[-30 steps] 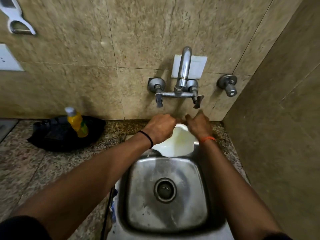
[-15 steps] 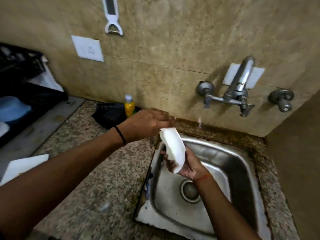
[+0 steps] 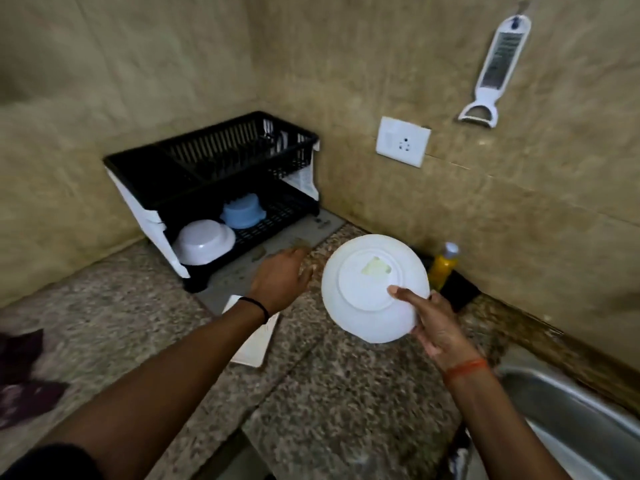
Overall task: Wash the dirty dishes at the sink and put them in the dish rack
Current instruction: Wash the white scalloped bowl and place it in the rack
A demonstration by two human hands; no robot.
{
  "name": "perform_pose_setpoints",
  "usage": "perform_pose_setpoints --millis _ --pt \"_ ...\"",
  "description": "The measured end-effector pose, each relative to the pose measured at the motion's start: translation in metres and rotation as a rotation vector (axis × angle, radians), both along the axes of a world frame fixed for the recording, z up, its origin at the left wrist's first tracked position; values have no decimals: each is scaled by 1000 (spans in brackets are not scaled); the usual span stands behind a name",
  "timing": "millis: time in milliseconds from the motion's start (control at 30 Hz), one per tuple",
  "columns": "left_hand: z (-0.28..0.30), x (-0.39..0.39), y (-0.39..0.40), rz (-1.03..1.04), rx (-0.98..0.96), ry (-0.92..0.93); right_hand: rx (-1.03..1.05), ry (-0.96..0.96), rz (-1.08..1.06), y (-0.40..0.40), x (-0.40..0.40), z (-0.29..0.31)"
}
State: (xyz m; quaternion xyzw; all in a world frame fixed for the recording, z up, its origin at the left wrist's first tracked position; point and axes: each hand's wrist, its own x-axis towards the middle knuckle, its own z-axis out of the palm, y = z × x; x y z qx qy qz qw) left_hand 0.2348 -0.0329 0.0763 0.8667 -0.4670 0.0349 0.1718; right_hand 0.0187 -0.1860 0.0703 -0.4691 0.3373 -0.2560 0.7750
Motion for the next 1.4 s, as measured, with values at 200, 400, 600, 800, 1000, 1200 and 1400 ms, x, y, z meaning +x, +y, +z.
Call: perform_pose_setpoints --millis 200,400,600,800,1000,1200,1400 --pt "-1 85 27 89 -26 15 138 79 -91 -5 119 -11" --pt "-18 146 39 142 189 124 194 68 -112 -17 242 -17" --pt "-37 190 45 113 279 214 128 79 -209 -31 336 -17" --pt "-50 219 32 121 354 270 56 103 -185 -53 403 -41" --pt "-56 234 10 105 452 356 -54 140 -110 -79 442 -52" --pt "-66 247 -14 154 510 414 -156 165 -83 -98 474 -57" --pt "-78 252 -13 160 546 441 -331 251 -72 -106 495 -71"
